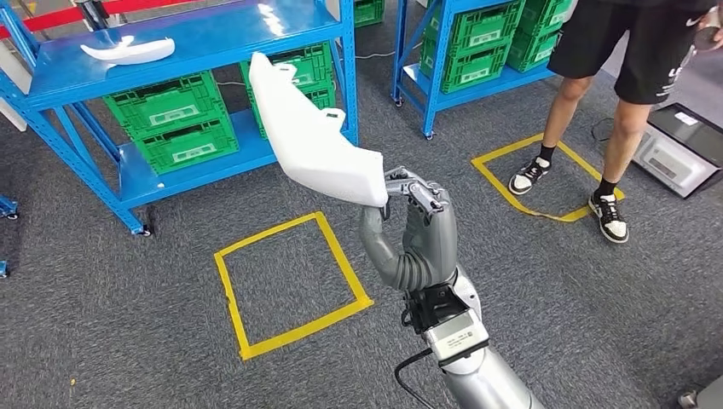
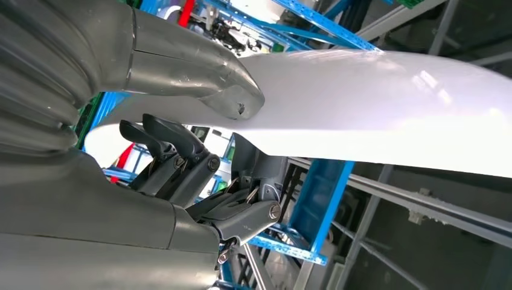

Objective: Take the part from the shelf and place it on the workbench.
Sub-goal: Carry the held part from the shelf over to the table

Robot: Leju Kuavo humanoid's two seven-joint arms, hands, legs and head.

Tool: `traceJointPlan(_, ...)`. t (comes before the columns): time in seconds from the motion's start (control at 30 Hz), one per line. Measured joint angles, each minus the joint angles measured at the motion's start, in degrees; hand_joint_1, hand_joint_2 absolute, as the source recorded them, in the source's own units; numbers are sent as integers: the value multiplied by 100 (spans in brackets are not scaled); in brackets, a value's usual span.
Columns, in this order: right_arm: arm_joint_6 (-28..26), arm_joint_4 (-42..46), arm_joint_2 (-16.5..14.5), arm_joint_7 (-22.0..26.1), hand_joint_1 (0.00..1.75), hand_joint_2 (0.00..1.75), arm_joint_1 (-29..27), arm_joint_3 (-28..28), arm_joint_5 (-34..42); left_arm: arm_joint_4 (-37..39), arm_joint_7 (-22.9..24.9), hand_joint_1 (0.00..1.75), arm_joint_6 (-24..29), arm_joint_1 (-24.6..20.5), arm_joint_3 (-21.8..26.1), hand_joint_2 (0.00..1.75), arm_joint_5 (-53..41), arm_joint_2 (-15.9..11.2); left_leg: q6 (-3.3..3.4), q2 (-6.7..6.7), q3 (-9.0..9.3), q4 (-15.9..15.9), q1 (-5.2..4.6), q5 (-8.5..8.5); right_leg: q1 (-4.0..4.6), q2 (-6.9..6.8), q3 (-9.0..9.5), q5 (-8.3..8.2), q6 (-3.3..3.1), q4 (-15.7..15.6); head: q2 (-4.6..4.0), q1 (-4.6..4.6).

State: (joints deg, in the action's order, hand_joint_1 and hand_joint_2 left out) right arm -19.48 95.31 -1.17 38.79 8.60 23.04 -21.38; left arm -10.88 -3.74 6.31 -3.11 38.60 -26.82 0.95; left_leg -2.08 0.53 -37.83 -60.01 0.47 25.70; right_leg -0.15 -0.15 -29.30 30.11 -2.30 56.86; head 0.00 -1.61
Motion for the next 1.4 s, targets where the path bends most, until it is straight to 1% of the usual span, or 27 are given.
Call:
traceJointPlan(0.03, 15, -1, 3, -12, 175, 175, -2, 0, 10, 0, -65, 0, -28, -6, 0, 175, 10, -6, -25, -10, -83, -228, 7, 211, -10, -3, -37, -46, -30, -6, 0, 9)
traceJointPlan(0.1, 40, -3, 11, -31, 175, 175, -2, 0, 46, -1, -163, 0, -79, -25, 0, 175, 33, -7, -65, -23, -300, -952, 11, 671, -8, -2, -140, -125, -51, 7, 0, 23)
traceJointPlan(0.13, 45, -4, 18, -35, 175, 175, -3, 0, 61, 0, -196, 0, -103, -32, 0, 175, 39, -2, -76, -24, -365, -1254, 12, 780, -6, -2, -195, -159, -50, 21, 0, 23)
traceJointPlan(0.17, 46, -5, 26, -39, 175, 175, -2, 0, 69, 1, -217, 0, -128, -36, 0, 175, 34, 8, -76, -24, -346, -1393, 11, 784, -4, -2, -249, -189, -45, 41, 0, 23)
traceJointPlan(0.2, 46, -5, 32, -44, 175, 175, 0, 0, 70, 2, -213, 0, -144, -38, 0, 175, 21, 21, -66, -24, -203, -1280, 11, 686, -2, -2, -295, -211, -37, 62, 0, 23)
traceJointPlan(0.3, 45, -5, 39, -81, 175, 175, 39, 0, 66, 4, -68, 0, -136, -44, -1, 175, -48, 59, 24, -30, 607, -121, -14, 399, 4, -1, -371, -259, 9, 110, 0, 20)
traceJointPlan(0.37, 41, -5, 49, -108, 175, 175, 68, 0, 65, 8, 89, 0, -76, -37, -5, 175, -113, 87, 82, -38, 848, 270, -51, 400, 5, 3, -392, -299, 72, 117, 0, 20)
traceJointPlan(0.43, 57, -5, 72, -134, 175, 175, 73, 0, 86, 14, 186, 0, -32, -13, -10, 175, -153, 123, 140, -23, 843, 307, -52, 358, 8, 20, -407, -333, 145, 115, 0, 22)
traceJointPlan(0.5, 87, -5, 112, -171, 175, 175, 82, -1, 119, 18, 201, 0, -27, 0, -11, 175, -156, 155, 221, 26, 816, 350, -16, 302, 13, 36, -486, -214, 212, 270, 0, 13)
traceJointPlan(0.53, 97, -5, 138, -184, 175, 175, 88, -4, 126, 20, 207, 0, -25, 1, -11, 175, -159, 172, 256, 61, 792, 364, 3, 274, 9, 39, -597, -52, 244, 517, 0, 4)
traceJointPlan(0.6, 93, -6, 196, -188, 175, 175, 79, -22, 121, 24, 236, 0, -16, 7, -13, 175, -181, 184, 286, 129, 715, 340, 1, 246, -11, 37, -941, 359, 305, 1300, 0, -10)
traceJointPlan(0.63, 81, -7, 228, -180, 175, 175, 62, -40, 117, 27, 257, 0, -12, 12, -14, 175, -198, 188, 288, 170, 673, 316, 1, 237, -22, 36, -1082, 491, 330, 1636, 0, -11)
traceJointPlan(0.67, 64, -8, 259, -171, 175, 175, 44, -61, 115, 31, 277, 0, -11, 16, -16, 175, -224, 192, 287, 212, 634, 287, 2, 231, -33, 32, -1131, 519, 348, 1791, 0, -11)
traceJointPlan(0.7, 47, -9, 288, -156, 175, 175, 30, -80, 114, 34, 293, 0, -17, 17, -25, 175, -261, 194, 283, 256, 600, 253, 5, 230, -45, 18, -1056, 438, 359, 1703, 0, -12)
traceJointPlan(0.77, 25, -10, 338, -117, 175, 175, 26, -104, 113, 41, 309, 0, -36, 16, -70, 175, -367, 198, 256, 347, 549, 170, 10, 243, -63, -133, -628, 141, 367, 966, 0, -12)
traceJointPlan(0.83, 29, -8, 373, -86, 175, 175, 36, -115, 98, 43, 266, 0, -56, 15, -113, 175, -439, 188, 195, 421, 521, 90, -10, 266, -53, -318, -307, -31, 316, 355, 0, -7)
traceJointPlan(0.87, 34, -7, 385, -75, 175, 175, 41, -117, 86, 44, 229, 0, -68, 12, -122, 175, -450, 184, 157, 459, 516, 73, -22, 266, -41, -354, -274, -40, 272, 255, 0, -5)
traceJointPlan(0.93, 45, -4, 405, -63, 175, 175, 46, -118, 62, 44, 162, 0, -100, -2, -149, 175, -474, 186, 84, 535, 519, 81, -21, 247, -27, -243, -321, -91, 173, 263, 0, -2)
traceJointPlan(0.97, 51, -2, 414, -61, 175, 175, 48, -118, 49, 45, 145, 0, -122, -15, -172, 175, -490, 191, 43, 505, 505, 68, -9, 265, -31, -194, -339, -124, 128, 248, 0, -2)
traceJointPlan(1.03, 81, 1, 422, -84, 175, 175, 69, -118, 3, 45, 144, 0, -150, -47, -220, 175, -519, 205, -24, 269, 381, -222, 14, 498, -50, -92, -377, -197, 43, 214, 0, 2)
traceJointPlan(1.1, 127, 5, 421, -118, 175, 175, 84, -118, -71, 45, 180, 0, -163, -75, -244, 175, -524, 220, -51, 26, 102, -920, 21, 907, -45, 21, -437, -248, 3, 213, 0, 4)
traceJointPlan(1.17, 157, 14, 421, -131, 175, 175, 71, -116, -141, 45, 213, 0, -167, -98, -257, 175, -524, 241, -40, -24, -96, -1457, 18, 1098, -27, 157, -497, -288, -2, 227, 0, 2)
traceJointPlan(1.2, 169, 21, 422, -133, 175, 175, 64, -115, -168, 45, 218, 0, -168, -111, -261, 175, -524, 257, -21, -35, -58, -1436, 17, 1036, -20, 232, -520, -305, 4, 235, 0, 2)
traceJointPlan(1.23, 186, 35, 422, -132, 175, 175, 59, -114, -185, 45, 221, 0, -168, -124, -264, 175, -524, 274, 8, -65, 94, -1178, 15, 877, -15, 310, -534, -321, 13, 241, 0, 2)
traceJointPlan(1.3, 243, 79, 423, -149, 175, 175, 58, -114, -221, 46, 223, 0, -165, -151, -273, 175, -532, 308, 93, -316, 529, -366, 11, 567, -14, 447, -552, -356, 46, 245, 0, -1)
traceJointPlan(1.37, 300, 131, 427, -204, 175, 175, 58, -113, -273, 47, 248, 0, -157, -171, -296, 175, -576, 354, 146, -549, 768, 115, -8, 467, -37, 570, -587, -403, 111, 242, 0, 1)
traceJointPlan(1.4, 314, 154, 434, -230, 175, 175, 51, -113, -302, 48, 273, 0, -153, -176, -317, 175, -607, 384, 159, -573, 788, 159, -21, 476, -55, 636, -611, -433, 158, 230, 0, 1)
